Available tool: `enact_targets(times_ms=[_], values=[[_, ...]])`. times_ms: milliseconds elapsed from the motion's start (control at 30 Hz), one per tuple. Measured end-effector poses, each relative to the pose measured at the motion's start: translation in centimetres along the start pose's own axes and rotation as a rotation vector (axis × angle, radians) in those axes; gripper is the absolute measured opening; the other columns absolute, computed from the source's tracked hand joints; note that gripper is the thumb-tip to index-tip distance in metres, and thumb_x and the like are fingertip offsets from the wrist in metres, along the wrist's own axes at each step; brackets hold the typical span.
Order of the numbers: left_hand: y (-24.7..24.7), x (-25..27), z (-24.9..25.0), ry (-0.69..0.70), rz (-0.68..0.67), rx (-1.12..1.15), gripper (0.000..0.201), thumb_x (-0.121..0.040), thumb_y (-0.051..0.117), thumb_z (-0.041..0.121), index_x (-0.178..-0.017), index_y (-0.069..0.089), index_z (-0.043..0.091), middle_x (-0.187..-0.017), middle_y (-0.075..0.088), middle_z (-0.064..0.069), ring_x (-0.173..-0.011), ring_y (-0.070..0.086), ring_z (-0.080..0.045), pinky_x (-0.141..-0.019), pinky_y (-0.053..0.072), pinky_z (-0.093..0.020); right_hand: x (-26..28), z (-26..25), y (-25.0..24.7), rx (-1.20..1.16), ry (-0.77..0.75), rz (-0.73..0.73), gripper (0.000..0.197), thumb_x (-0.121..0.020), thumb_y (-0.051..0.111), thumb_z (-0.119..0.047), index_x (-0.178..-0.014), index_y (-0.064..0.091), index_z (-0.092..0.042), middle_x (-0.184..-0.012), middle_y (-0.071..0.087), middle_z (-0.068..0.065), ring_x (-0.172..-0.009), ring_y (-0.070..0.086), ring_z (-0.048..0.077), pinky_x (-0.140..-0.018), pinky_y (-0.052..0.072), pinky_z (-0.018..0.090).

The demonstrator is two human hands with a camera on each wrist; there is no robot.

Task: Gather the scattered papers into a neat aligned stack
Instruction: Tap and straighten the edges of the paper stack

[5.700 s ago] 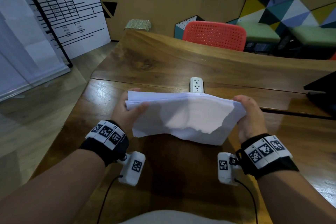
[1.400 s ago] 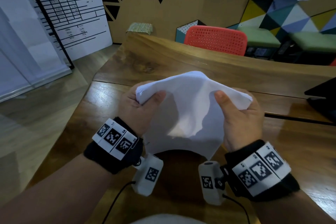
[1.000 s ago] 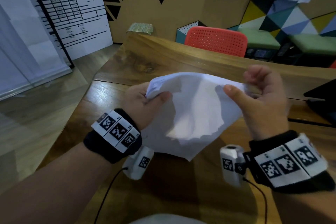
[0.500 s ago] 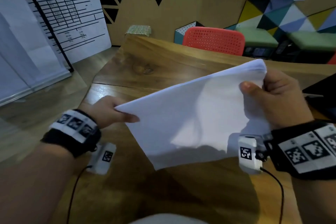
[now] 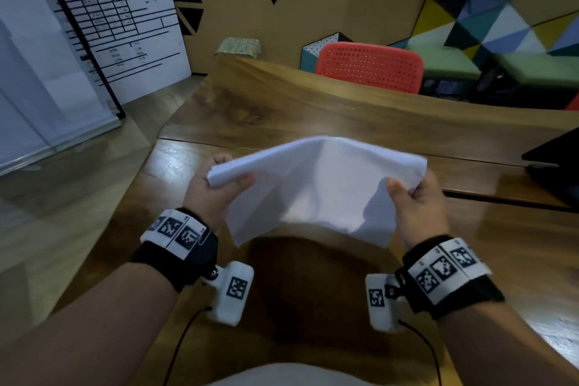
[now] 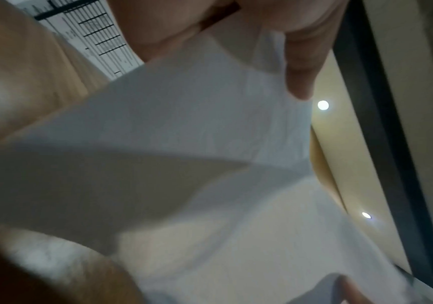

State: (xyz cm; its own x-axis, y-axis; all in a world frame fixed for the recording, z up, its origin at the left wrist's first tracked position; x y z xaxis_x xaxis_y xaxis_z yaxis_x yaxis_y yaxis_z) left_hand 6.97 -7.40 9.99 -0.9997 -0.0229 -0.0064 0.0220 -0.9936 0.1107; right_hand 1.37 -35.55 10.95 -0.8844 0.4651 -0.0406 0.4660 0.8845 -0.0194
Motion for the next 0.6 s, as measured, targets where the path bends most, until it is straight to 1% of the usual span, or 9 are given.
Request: enact_targets(times_ms=[67,167,267,300,367,400,500,567,600], values=[[0.1,0.4,-0.9,-0.023,0.022,-0.022,0.020,-0.056,0.079,0.024,-0.063,0.062,0.031,-0.062,0.064,0.012,-0.066,0.057,-0.014,-0.055,0.048,-0.026,0.4,1.6,-0.2,0.035,0.085,0.001,0.029,-0.085,0.061,-0.003,-0.088,0.056,-0.032,-0.092,0.062,-0.006,-0.089,0.061,0.014,-0.068,0.048,0.024],[0.3,0.8,-1.5,-0.035,0.035,-0.087,0.026,-0.068,0.078,0.013,-0.062,0.059,0.029,-0.062,0.062,0.013,-0.063,0.058,-0.010,-0.050,0.047,-0.022,0.6,2.3,-0.3,0.033,0.128,-0.004,0.028,-0.083,0.063,-0.003,-0.087,0.057,-0.030,-0.090,0.062,-0.005,-0.085,0.060,0.014,-0.065,0.045,0.023],[0.3,0.4,-1.3,-0.055,0.006,-0.008,0.024,-0.054,0.077,0.030,-0.069,0.057,0.031,-0.071,0.061,0.008,-0.061,0.060,-0.010,-0.051,0.049,-0.023,0.6,1.5,-0.2,-0.102,0.213,-0.003,0.002,-0.088,0.058,-0.026,-0.087,0.058,-0.026,-0.089,0.061,0.000,-0.079,0.058,0.017,-0.063,0.047,0.029],[0.4,0.0,-1.3,-0.073,0.023,0.039,0.019,-0.053,0.072,0.034,-0.067,0.059,0.032,-0.071,0.060,0.006,-0.060,0.059,-0.012,-0.052,0.048,-0.024,0.4,1.3,-0.1,-0.123,0.231,0.012,0.010,-0.089,0.055,-0.034,-0.087,0.058,-0.025,-0.089,0.060,0.001,-0.079,0.057,0.018,-0.066,0.047,0.031],[0.5,-0.4,-1.2,-0.111,0.091,0.110,0.004,-0.062,0.063,0.030,-0.059,0.062,0.032,-0.066,0.059,0.003,-0.060,0.054,-0.016,-0.055,0.045,-0.025,-0.2,1.1,-0.1,-0.090,0.269,0.034,0.017,-0.091,0.050,-0.037,-0.086,0.059,-0.023,-0.090,0.060,0.003,-0.081,0.056,0.019,-0.069,0.046,0.033],[0.5,-0.6,-1.3,-0.118,0.119,0.115,0.013,-0.068,0.059,0.023,-0.058,0.062,0.031,-0.063,0.059,0.004,-0.060,0.053,-0.017,-0.055,0.044,-0.025,-0.4,1.0,-0.2,-0.065,0.283,0.052,0.017,-0.091,0.050,-0.035,-0.084,0.059,-0.022,-0.090,0.059,0.004,-0.081,0.056,0.019,-0.069,0.045,0.033],[0.7,-0.6,-0.9,-0.082,0.142,0.120,0.029,-0.084,0.049,0.003,-0.075,0.054,0.029,-0.075,0.065,0.003,-0.066,0.057,-0.016,-0.053,0.049,-0.022,-1.0,0.9,-0.3,-0.066,0.295,0.076,0.021,-0.091,0.050,-0.036,-0.082,0.059,-0.019,-0.086,0.056,0.004,-0.078,0.054,0.018,-0.069,0.043,0.031],[0.8,-0.6,-0.7,-0.074,0.149,0.138,0.029,-0.087,0.046,0.000,-0.085,0.050,0.028,-0.082,0.068,0.002,-0.068,0.060,-0.013,-0.052,0.052,-0.019,-1.3,0.9,-0.4,-0.078,0.315,0.093,0.026,-0.091,0.052,-0.039,-0.092,0.062,-0.015,-0.080,0.055,0.003,-0.075,0.053,0.017,-0.072,0.043,0.032],[0.8,-0.6,-0.6,-0.078,0.158,0.144,0.028,-0.088,0.046,0.000,-0.087,0.049,0.028,-0.081,0.069,0.003,-0.069,0.061,-0.013,-0.053,0.053,-0.020,-1.6,1.0,-0.6,-0.085,0.320,0.108,0.036,-0.089,0.054,-0.040,-0.102,0.061,-0.007,-0.080,0.055,0.005,-0.075,0.053,0.018,-0.075,0.044,0.033]])
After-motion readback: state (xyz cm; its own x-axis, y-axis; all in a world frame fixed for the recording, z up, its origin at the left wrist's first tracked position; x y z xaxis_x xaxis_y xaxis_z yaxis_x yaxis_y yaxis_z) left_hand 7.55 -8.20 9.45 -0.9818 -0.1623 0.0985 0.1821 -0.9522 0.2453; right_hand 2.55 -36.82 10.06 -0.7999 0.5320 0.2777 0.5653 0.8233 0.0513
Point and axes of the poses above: each hand's wrist, its own x-axis away from the middle knuckle, its own y-axis out of the palm, z = x × y, the point moved 3 cm from there along -x, towards the middle knuckle
